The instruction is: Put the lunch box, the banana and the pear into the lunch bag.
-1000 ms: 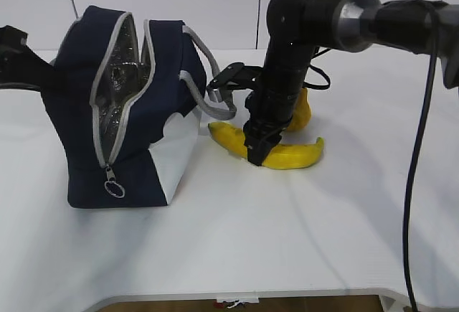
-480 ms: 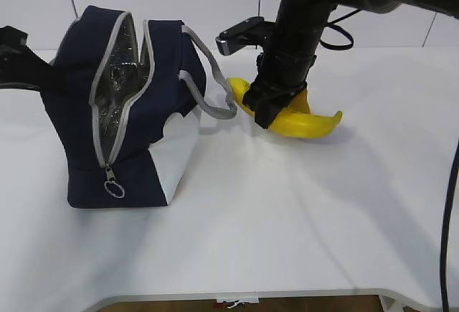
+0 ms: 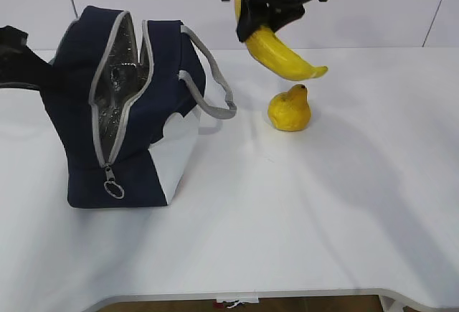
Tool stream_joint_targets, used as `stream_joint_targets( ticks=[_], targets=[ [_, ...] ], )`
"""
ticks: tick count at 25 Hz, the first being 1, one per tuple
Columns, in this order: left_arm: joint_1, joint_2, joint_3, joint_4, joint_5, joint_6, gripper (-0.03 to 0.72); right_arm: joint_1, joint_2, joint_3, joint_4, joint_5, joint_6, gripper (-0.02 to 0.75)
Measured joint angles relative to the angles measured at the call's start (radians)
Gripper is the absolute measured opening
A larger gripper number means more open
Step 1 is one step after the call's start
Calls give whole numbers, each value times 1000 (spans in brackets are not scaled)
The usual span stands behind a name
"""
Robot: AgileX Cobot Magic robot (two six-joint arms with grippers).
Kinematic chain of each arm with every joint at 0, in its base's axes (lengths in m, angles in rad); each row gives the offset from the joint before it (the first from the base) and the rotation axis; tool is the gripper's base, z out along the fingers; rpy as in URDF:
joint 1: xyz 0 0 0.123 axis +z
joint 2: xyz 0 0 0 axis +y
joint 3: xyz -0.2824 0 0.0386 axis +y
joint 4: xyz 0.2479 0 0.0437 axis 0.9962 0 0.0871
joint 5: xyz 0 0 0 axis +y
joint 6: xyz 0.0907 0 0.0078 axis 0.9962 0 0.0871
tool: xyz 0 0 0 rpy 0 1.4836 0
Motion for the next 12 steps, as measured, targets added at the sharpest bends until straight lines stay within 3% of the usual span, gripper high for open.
stream_joint_targets(
  ticks=[3, 9, 12],
  targets=[
    [0, 0, 0, 0, -4, 0, 3, 0, -24, -46, 131, 3, 44, 266],
    [0, 0, 0, -22, -4, -1, 3, 0, -30, -57, 514, 3, 10, 266],
    [0, 0, 0, -36, 0, -1, 3, 3, -26, -57, 622, -60, -7, 266]
  ],
)
